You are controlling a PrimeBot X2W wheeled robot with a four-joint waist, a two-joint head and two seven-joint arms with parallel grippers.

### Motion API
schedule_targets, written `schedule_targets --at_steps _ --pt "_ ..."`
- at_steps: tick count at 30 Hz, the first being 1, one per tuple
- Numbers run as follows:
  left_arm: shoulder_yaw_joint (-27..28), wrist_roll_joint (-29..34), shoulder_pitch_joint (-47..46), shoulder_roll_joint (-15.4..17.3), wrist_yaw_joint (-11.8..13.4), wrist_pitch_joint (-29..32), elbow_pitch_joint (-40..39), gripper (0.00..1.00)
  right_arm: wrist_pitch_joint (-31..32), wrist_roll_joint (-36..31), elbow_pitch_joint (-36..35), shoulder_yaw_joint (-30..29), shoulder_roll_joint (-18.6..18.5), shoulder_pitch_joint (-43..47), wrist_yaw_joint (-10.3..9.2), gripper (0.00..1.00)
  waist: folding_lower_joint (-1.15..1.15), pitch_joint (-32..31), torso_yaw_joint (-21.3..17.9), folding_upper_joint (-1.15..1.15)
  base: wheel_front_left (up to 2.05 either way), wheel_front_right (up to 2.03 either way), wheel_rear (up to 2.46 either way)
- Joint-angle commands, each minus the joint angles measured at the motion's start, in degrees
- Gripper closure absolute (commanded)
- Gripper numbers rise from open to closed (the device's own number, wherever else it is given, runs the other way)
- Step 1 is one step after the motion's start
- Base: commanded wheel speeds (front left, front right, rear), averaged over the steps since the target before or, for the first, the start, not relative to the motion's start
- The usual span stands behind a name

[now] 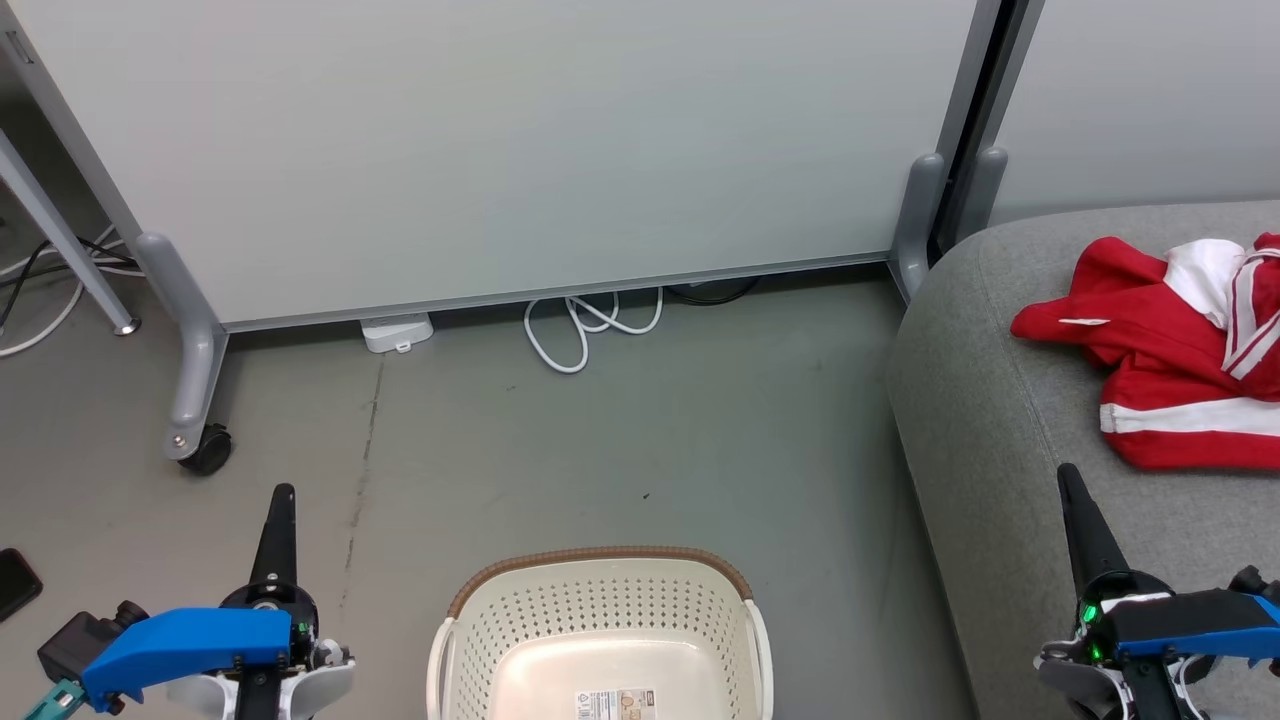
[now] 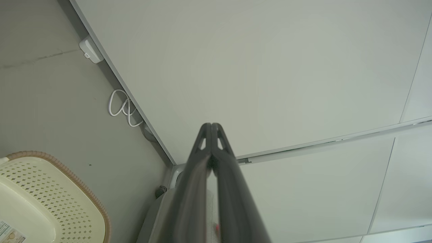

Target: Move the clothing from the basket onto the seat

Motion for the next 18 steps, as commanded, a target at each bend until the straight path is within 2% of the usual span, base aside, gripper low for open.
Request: schedule_targets --at_steps 1,18 --pt "0.38 -1.04 -1.1 0.17 -0.46 0.31 -0.58 1.0 0.34 1.29 -0.19 -0.16 -0.32 -0.85 0.03 1.0 0.0 -0.01 -0.02 0.0 0.0 0.0 0.0" --pt "1.04 -8.85 -1.49 0.18 -0.61 2.35 -0.86 1.0 2.33 9.55 0.06 -0.24 -0.35 -1.25 0.04 1.0 0.0 -0.2 -0.44 0.0 0.0 0.0 0.0"
